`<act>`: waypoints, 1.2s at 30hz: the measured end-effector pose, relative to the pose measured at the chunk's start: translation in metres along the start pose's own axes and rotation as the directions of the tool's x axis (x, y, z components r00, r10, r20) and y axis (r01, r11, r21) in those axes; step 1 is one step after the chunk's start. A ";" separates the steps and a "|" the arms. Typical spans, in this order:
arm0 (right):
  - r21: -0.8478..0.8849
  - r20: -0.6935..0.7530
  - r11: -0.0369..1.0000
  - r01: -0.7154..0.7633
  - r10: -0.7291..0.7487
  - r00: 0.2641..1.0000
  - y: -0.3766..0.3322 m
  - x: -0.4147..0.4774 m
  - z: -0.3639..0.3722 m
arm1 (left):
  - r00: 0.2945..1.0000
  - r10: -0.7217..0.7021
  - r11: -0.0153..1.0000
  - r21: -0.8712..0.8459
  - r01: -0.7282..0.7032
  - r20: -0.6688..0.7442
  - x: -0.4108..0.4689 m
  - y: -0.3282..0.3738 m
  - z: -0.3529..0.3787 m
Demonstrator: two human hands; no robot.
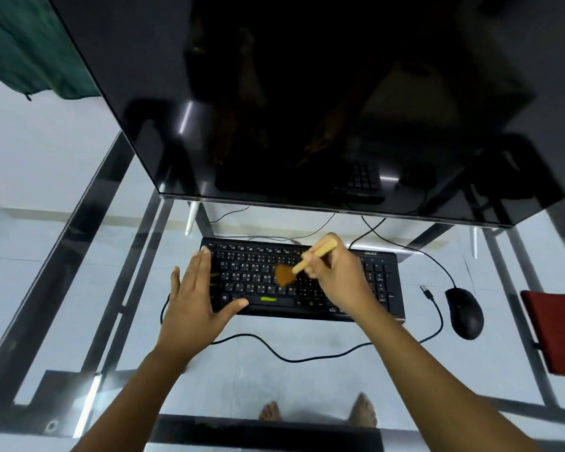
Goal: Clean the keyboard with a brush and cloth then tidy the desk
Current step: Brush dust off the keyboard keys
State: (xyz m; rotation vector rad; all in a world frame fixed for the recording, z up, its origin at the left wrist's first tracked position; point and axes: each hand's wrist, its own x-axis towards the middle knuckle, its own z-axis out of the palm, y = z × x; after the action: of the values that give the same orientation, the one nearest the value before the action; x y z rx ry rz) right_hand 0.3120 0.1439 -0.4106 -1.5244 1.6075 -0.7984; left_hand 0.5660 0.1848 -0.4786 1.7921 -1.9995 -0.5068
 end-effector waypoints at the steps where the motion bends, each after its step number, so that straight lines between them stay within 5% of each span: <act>1: -0.022 -0.111 0.999 0.025 -0.027 0.993 0.001 -0.002 -0.001 | 0.999 0.032 0.999 0.032 -0.032 0.014 0.002 0.007 0.001; 3: 0.008 -0.189 0.999 0.034 -0.032 0.982 0.005 -0.007 -0.005 | 0.995 0.081 0.991 0.104 -0.086 0.051 0.007 0.018 0.003; 6: -0.014 0.018 0.999 -0.049 0.050 0.999 0.011 -0.017 -0.005 | 0.991 0.088 0.977 0.184 -0.105 0.101 0.011 0.025 0.008; 10: 0.072 -0.190 0.997 -0.017 0.030 0.981 0.018 -0.024 -0.016 | 0.985 0.096 0.966 0.225 -0.127 0.146 0.010 0.031 0.011; 13: 0.145 -0.002 0.980 -0.138 0.140 0.990 0.018 -0.028 -0.018 | 0.974 0.121 0.962 0.218 -0.163 0.191 0.012 0.041 0.015; 17: 0.133 -0.208 0.991 -0.026 0.054 0.977 0.016 -0.023 -0.022 | 0.958 0.153 0.950 0.232 -0.211 0.242 0.021 0.059 0.024; 20: 0.148 -0.042 0.988 -0.052 0.059 0.997 0.010 -0.014 -0.023 | 0.953 0.164 0.946 0.234 -0.226 0.256 0.028 0.069 0.030; 24: 0.045 -0.216 0.997 0.070 -0.059 0.975 0.006 -0.003 -0.028 | 0.949 0.157 0.946 0.235 -0.224 0.272 0.035 0.077 0.039; 27: 0.059 0.011 0.998 -0.022 0.021 1.000 0.007 -0.002 -0.029 | 0.942 0.155 0.937 0.259 -0.235 0.297 0.035 0.080 0.044; 30: -0.057 -0.195 0.998 0.010 -0.021 0.981 0.011 -0.004 -0.034 | 0.944 0.140 0.941 0.257 -0.221 0.300 0.034 0.080 0.047; 32: 0.064 -0.262 0.997 0.034 -0.016 0.965 0.011 -0.009 -0.042 | 0.943 0.131 0.942 0.259 -0.215 0.306 0.033 0.080 0.047; 34: 0.170 -0.057 0.982 -0.080 0.091 0.994 0.013 -0.017 -0.046 | 0.940 0.138 0.942 0.253 -0.223 0.313 0.032 0.082 0.047; 36: 0.002 0.111 0.997 -0.081 0.081 0.991 0.018 -0.024 -0.048 | 0.937 0.150 0.942 0.242 -0.232 0.315 0.032 0.087 0.047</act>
State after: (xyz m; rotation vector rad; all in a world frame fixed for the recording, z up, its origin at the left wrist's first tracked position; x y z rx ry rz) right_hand 0.2616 0.1664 -0.3986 -1.4629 1.5729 -0.6629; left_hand 0.4645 0.1621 -0.4716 1.7273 -2.5308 -0.4720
